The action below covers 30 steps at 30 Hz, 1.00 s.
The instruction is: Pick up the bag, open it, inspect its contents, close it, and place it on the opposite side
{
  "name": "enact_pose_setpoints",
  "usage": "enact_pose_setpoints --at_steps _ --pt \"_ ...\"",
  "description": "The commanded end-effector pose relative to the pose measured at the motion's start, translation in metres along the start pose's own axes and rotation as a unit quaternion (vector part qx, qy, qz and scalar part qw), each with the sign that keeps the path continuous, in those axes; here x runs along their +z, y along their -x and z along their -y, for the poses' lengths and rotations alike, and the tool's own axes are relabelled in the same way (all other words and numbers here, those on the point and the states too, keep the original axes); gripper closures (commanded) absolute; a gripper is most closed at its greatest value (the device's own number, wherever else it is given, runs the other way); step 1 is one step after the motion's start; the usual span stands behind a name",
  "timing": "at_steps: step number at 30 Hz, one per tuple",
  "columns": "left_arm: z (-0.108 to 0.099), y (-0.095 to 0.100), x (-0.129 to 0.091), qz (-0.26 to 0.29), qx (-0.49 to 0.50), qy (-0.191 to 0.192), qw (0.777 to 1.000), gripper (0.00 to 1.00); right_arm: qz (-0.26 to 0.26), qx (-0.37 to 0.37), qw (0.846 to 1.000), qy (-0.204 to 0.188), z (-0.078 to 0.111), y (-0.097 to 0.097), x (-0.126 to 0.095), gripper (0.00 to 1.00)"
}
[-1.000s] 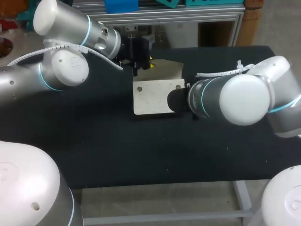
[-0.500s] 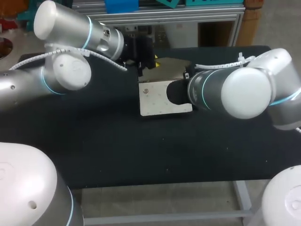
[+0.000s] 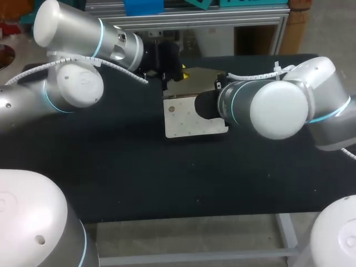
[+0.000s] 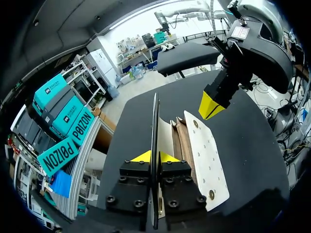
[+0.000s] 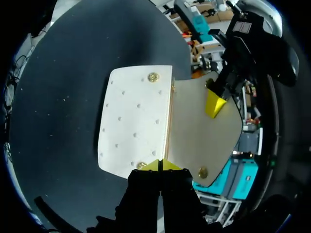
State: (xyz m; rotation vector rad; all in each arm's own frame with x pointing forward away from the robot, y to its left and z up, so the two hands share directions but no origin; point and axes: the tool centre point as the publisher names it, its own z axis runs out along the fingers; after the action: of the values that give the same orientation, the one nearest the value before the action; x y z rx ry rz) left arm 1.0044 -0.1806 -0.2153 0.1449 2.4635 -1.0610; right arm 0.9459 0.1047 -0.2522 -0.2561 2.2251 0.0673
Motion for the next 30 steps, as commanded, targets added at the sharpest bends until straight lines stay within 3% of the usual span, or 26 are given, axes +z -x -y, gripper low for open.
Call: enact_pose_setpoints --at_steps 1,13,30 --pt "0.000 -0.003 -0.004 -0.001 0.001 -0.010 1.000 1.00 0.004 0.001 1.000 0.006 0.000 0.001 0.019 1.00" --pt "0.000 -0.007 -0.003 -0.001 -0.009 -0.016 1.000 1.00 0.008 -0.002 1.000 0.015 -0.004 0.008 0.038 1.00" --pt "0.008 -0.002 -0.016 0.019 -0.017 -0.029 0.999 1.00 -0.026 -0.003 0.999 0.019 -0.006 -0.014 0.050 1.00"
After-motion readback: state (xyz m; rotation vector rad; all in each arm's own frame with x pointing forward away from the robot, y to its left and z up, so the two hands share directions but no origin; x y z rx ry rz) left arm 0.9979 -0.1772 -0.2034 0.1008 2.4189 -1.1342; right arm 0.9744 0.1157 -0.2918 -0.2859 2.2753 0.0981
